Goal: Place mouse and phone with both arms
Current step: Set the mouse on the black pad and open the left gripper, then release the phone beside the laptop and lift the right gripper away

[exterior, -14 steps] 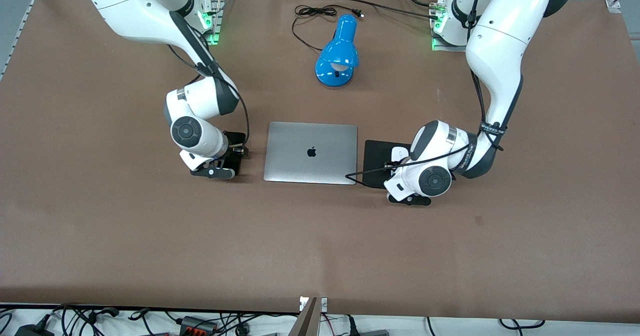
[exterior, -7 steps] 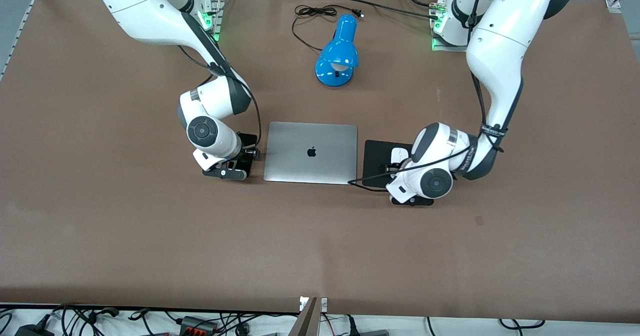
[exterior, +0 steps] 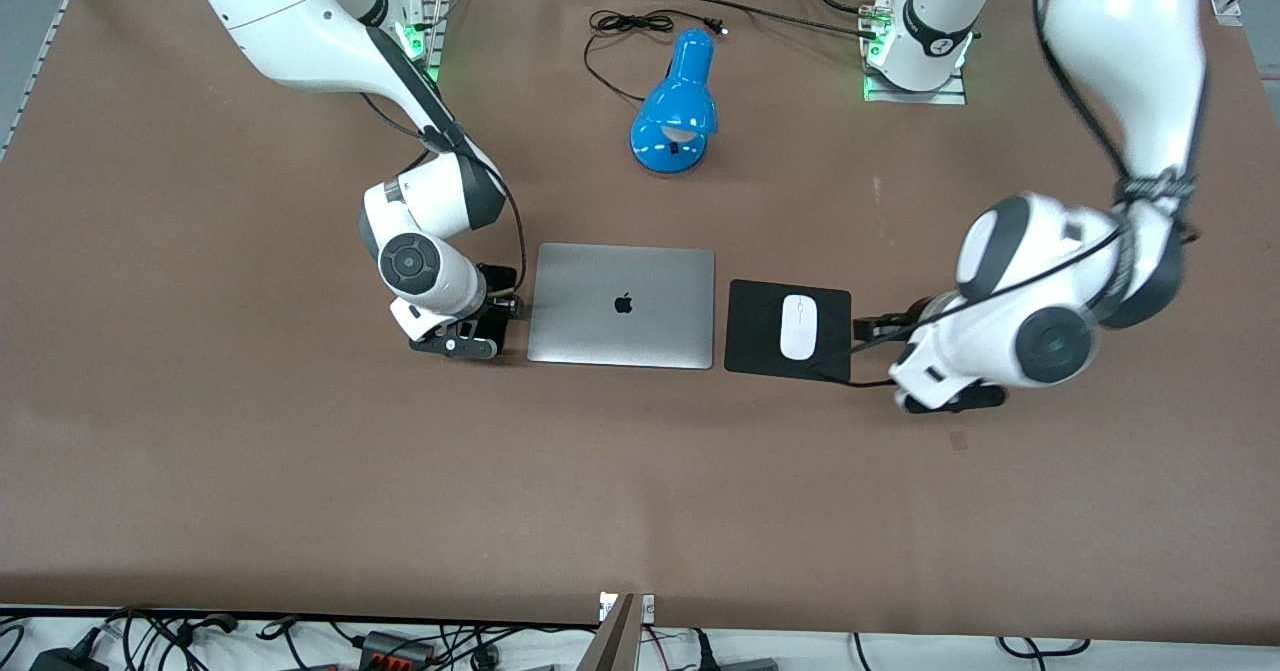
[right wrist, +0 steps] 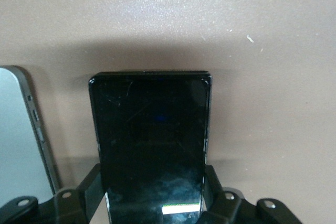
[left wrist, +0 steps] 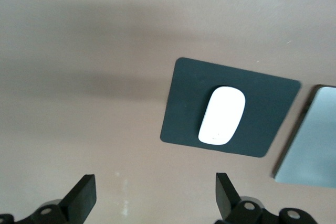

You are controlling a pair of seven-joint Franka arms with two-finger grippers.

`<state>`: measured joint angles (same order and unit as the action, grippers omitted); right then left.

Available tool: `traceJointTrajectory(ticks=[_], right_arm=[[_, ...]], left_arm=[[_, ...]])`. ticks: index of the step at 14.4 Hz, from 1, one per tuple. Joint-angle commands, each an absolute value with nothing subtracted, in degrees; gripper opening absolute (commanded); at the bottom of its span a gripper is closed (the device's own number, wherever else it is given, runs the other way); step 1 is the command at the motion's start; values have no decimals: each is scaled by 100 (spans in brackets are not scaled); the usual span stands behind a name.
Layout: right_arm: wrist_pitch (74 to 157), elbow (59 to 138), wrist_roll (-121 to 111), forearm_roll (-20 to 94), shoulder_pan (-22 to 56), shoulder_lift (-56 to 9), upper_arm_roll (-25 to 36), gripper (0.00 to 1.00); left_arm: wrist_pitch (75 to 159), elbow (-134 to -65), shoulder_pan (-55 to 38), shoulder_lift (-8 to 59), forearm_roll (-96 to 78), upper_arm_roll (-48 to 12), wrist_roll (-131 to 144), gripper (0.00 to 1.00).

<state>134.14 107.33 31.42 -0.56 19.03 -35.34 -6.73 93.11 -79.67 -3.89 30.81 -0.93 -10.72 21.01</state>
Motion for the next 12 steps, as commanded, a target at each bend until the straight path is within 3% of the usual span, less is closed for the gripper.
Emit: traceJointTrajectory(ticks=[1, 3, 7, 9, 12], right_arm=[[13561, 10617, 3225, 9, 1942, -3735, -703, 98], [13544, 10565, 3217, 9, 1934, -3718, -703, 100], [13299, 10424, 3147, 9, 1916, -3315, -694, 100], [12756, 10109, 3085, -70, 1872, -3077, -668, 100], [11483, 9118, 2919, -88, 1767, -3006, -554, 100]], left_arm=[[8932, -8174, 51, 1981, -123, -1116, 1978, 100], [8676, -8174, 271, 1505, -167, -1116, 1907, 100], [8543, -8174, 492, 1310, -176, -1125, 1820, 100], [8569, -8279, 483, 1292, -211, -1151, 1793, 100], [9024, -9110, 466, 785, -211, -1265, 1793, 100]])
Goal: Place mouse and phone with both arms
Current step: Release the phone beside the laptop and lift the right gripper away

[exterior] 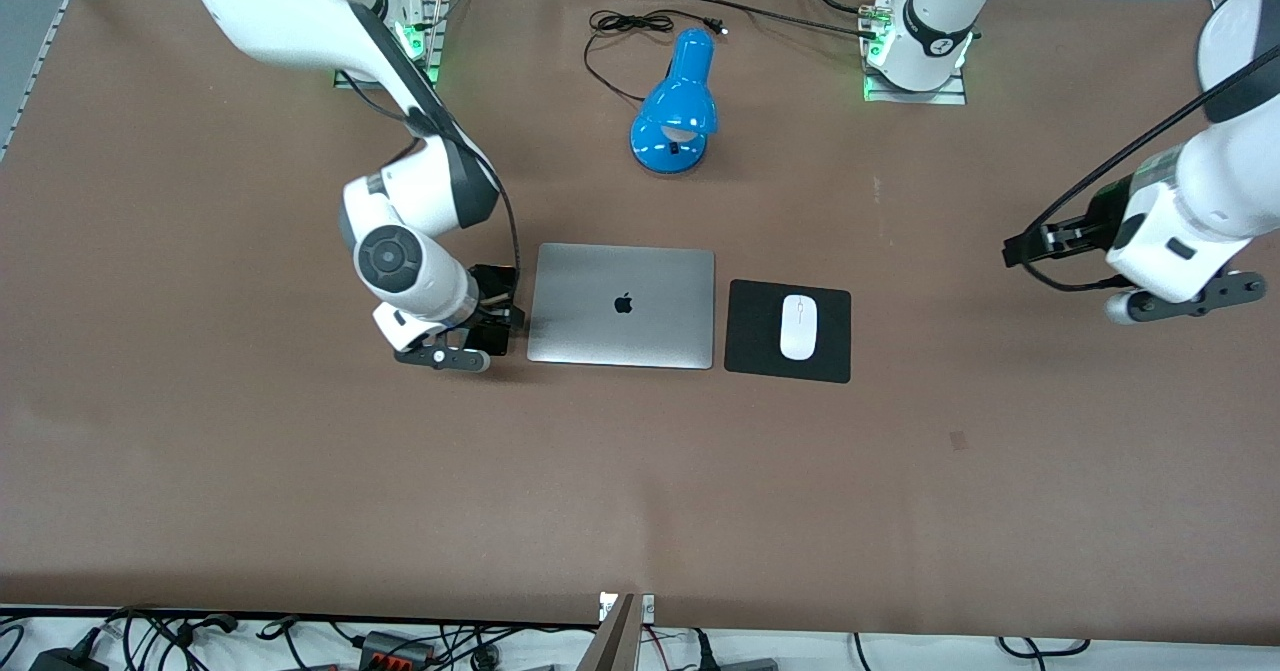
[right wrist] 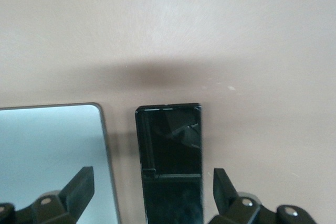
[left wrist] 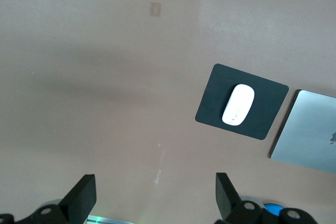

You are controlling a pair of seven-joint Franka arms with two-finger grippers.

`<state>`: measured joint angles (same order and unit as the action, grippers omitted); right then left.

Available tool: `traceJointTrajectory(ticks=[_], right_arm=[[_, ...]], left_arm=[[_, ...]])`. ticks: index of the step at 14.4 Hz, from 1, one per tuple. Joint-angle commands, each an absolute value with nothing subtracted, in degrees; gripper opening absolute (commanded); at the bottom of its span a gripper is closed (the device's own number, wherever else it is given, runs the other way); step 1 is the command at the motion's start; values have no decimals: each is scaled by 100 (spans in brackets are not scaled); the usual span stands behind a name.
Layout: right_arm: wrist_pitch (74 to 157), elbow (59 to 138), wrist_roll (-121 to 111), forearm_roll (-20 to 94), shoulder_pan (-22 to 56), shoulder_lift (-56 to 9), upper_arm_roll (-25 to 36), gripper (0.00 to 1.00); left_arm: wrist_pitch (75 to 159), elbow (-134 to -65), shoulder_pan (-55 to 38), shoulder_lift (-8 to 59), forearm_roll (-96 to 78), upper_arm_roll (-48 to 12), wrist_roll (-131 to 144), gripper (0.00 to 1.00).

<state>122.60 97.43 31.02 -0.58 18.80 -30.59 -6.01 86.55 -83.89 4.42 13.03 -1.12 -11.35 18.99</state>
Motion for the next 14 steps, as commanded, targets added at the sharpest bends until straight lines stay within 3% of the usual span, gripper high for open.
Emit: traceJointTrajectory(ticks=[1, 3, 6, 14], right_arm=[[11157, 8775, 2735, -79, 1680, -3006, -554, 100], [10751, 8290, 2480, -79, 1460, -2971, -554, 100], [10661, 8139, 2145, -79, 1117, -2717, -554, 100], [10056, 7851, 1347, -53, 265, -2180, -553, 100]], left_arm=[[9366, -9654, 466, 495, -211, -1405, 1793, 100], [9633, -10037, 518, 229, -202, -1459, 1776, 100], [9493, -9494, 833, 561, -141, -1397, 918, 100], [9237, -8983, 1116, 835, -88, -1397, 967, 100]])
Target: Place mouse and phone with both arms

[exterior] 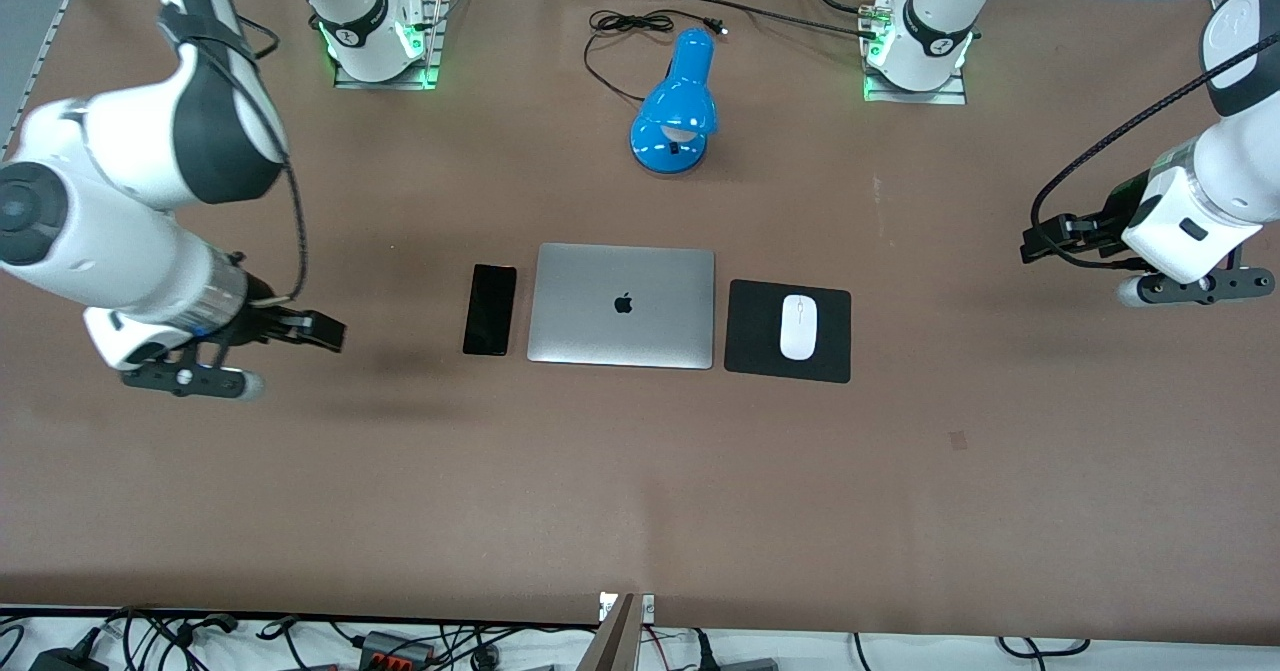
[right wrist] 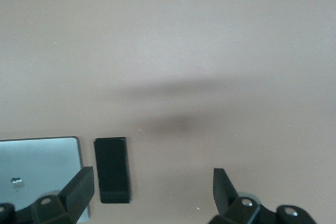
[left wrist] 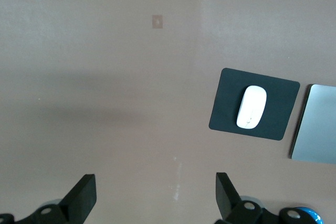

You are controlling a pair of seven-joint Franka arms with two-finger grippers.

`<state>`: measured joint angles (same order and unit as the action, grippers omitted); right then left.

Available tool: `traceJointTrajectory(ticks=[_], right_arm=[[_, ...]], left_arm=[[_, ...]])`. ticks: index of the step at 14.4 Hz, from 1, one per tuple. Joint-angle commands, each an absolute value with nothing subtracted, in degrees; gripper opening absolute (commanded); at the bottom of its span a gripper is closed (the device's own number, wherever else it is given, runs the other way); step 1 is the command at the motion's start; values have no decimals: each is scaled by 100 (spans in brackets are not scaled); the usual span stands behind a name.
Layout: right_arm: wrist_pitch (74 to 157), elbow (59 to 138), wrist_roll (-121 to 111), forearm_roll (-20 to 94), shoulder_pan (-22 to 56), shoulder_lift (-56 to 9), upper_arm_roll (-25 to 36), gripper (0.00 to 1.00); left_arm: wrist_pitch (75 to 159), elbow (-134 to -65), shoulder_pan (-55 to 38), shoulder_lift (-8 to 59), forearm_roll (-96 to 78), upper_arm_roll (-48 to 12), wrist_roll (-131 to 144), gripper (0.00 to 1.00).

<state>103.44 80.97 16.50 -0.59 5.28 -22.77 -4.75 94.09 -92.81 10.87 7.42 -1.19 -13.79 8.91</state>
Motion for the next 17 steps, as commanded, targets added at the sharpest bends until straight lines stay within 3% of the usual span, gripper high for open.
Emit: traceJointTrajectory(ticks=[1, 4, 12, 17], right_arm=[[9924, 7736, 1075, -53, 107, -2154, -554, 100], [9730, 7612, 266, -61, -228, -2022, -458, 100], [9589, 7594, -104, -44, -211, -1583, 114, 100], [9597, 8111, -193, -88, -185, -1135, 70, 100]], left_arm=[[9220, -8904, 1134, 835, -36, -1406, 958, 100], [9062, -8868, 1125, 616, -44, -1477, 1002, 100], [8859, -8851, 1134, 510, -105, -1450, 984, 100], [8868, -8851, 1134, 519, -123, -1441, 940, 100]])
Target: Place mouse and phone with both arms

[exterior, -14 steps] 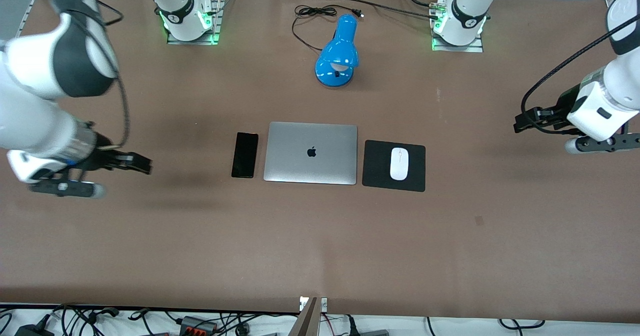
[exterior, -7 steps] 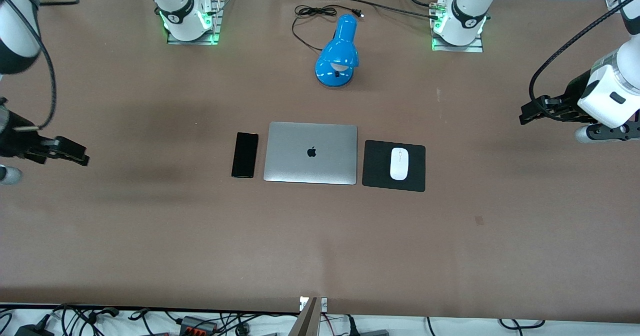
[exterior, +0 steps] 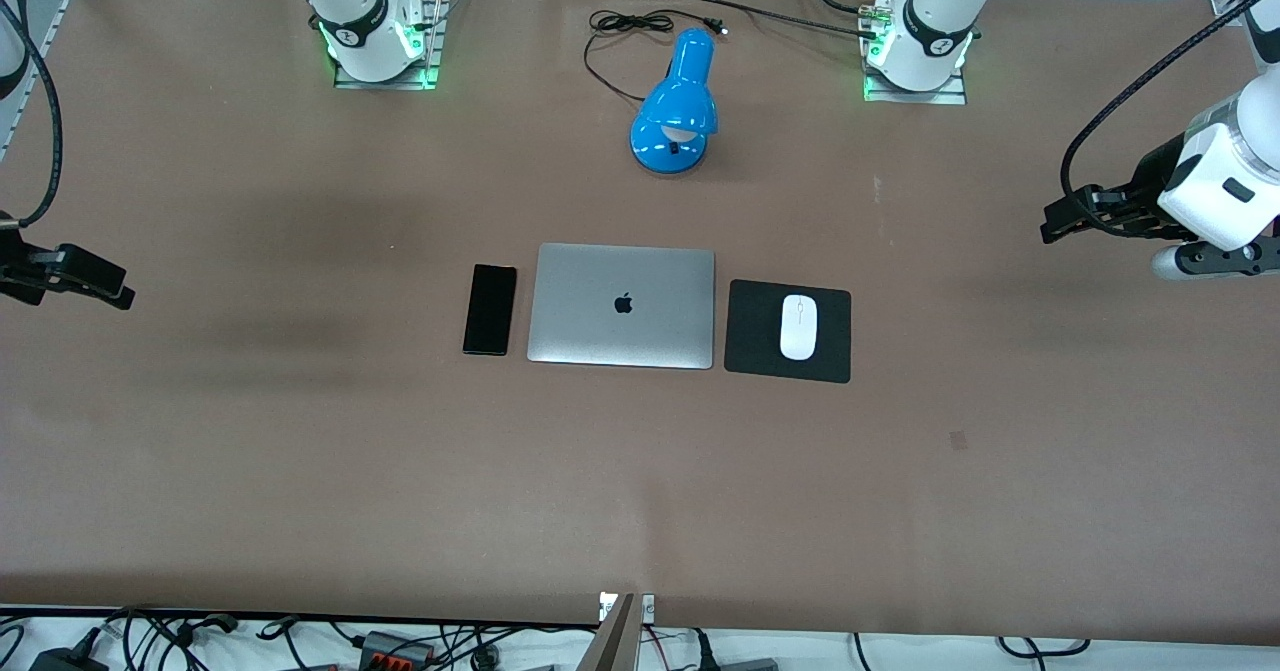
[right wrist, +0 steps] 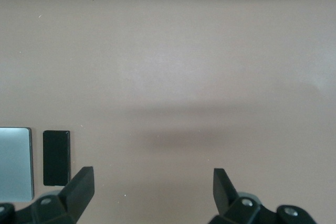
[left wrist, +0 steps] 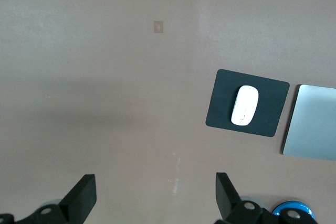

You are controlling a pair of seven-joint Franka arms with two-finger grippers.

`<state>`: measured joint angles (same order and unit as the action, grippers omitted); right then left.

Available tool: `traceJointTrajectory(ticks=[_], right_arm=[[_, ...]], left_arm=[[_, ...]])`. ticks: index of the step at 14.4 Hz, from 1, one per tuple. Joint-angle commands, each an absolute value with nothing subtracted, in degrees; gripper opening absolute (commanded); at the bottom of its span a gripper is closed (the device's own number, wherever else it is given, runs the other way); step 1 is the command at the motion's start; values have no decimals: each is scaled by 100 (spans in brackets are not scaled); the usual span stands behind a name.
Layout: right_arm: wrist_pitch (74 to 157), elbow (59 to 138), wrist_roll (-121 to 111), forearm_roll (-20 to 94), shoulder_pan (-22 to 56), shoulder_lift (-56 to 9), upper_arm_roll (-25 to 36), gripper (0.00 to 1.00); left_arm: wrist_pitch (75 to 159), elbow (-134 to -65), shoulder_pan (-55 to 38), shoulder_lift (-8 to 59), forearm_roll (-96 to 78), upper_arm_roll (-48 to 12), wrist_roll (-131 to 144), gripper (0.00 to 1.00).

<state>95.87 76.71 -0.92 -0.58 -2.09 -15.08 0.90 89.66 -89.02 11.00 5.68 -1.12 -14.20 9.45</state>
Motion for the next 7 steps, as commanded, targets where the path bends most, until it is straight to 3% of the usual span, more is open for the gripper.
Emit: traceJointTrajectory(ticks=[1, 7], right_arm=[[9632, 8269, -202, -88, -185, -1029, 53, 100], [10123, 9586, -141, -88, -220, -204, 61, 100]], left_arm=[[8868, -8851, 1134, 519, -123, -1441, 940, 100], [8842, -8859, 1134, 519, -88, -1468, 914, 100]])
